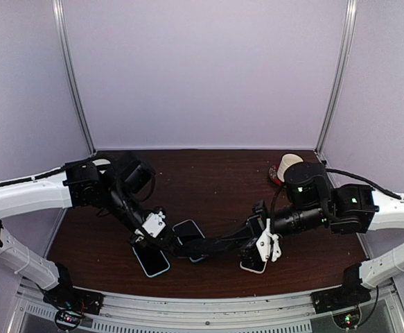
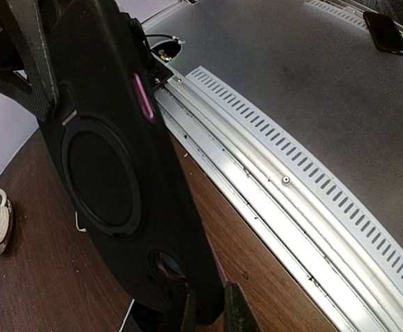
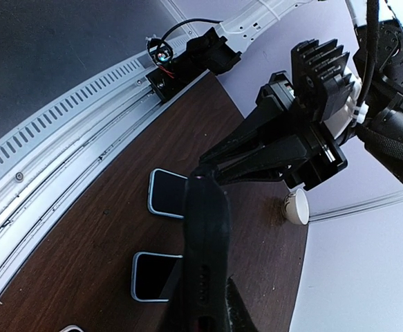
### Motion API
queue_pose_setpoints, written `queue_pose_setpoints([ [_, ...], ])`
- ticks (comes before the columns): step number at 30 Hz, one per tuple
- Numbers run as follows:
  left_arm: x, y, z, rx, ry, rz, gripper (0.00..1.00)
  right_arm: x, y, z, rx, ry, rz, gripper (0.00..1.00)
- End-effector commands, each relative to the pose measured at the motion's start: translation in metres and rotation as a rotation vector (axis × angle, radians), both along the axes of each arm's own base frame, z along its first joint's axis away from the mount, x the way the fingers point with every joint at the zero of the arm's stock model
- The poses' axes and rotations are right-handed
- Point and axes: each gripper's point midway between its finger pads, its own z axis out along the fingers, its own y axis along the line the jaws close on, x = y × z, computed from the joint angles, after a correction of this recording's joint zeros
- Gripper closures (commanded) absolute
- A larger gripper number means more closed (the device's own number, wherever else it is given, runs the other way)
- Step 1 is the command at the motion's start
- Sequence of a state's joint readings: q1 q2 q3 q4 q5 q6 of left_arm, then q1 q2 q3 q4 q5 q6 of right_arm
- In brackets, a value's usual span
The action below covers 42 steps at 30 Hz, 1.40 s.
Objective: Take the phone out of the phone case
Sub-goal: Remove the top left corner of the phone from the phone case, then remove the phone from the bottom left corner of the phone case.
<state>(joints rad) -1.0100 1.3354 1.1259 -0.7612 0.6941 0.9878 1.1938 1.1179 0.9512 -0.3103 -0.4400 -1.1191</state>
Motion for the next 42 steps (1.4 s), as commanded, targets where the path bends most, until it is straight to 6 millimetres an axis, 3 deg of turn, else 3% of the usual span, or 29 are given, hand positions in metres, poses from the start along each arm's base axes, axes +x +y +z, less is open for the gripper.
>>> queue_pose_setpoints([
  [1, 0.001, -0.008, 0.015, -0.054, -0.057, -0.037, 1.0, 0.001, 0.004, 0.026, 0.06, -0.042, -0.003, 1.0],
  [15, 0.03, -0.023, 0.023, 0.007, -0.17, -0.018, 0.99, -0.004, -0.008, 0.001, -0.008, -0.049, -0.027, 1.0],
  [20, 0.04, -0.02, 0.028, 0.027, -0.16, 0.045, 0.86, -0.006, -0.015, -0.005, 0.006, -0.035, -0.041, 1.0],
  [26, 0.046, -0.013, 0.049, -0.041, -0.151, 0.176, 0.57, 0.002, -0.02, -0.003, 0.107, 0.007, -0.134, 1.0],
  [29, 0.05, -0.004, 0.056, -0.121, -0.19, 0.259, 0.42, 0.013, -0.021, 0.013, 0.22, 0.064, -0.229, 1.0],
  [31, 0.064, -0.003, 0.069, -0.225, -0.226, 0.379, 0.17, 0.018, -0.022, 0.024, 0.283, 0.143, -0.289, 1.0],
  [33, 0.075, 0.004, 0.08, -0.313, -0.232, 0.497, 0.03, 0.02, -0.024, 0.036, 0.336, 0.2, -0.316, 1.0],
  [39, 0.099, 0.028, 0.112, -0.578, -0.192, 0.753, 0.03, 0.047, -0.038, 0.083, 0.703, 0.504, -0.497, 1.0],
  [42, 0.094, 0.031, 0.13, -0.668, -0.072, 0.748, 0.05, 0.065, -0.049, 0.102, 0.863, 0.625, -0.591, 1.0],
])
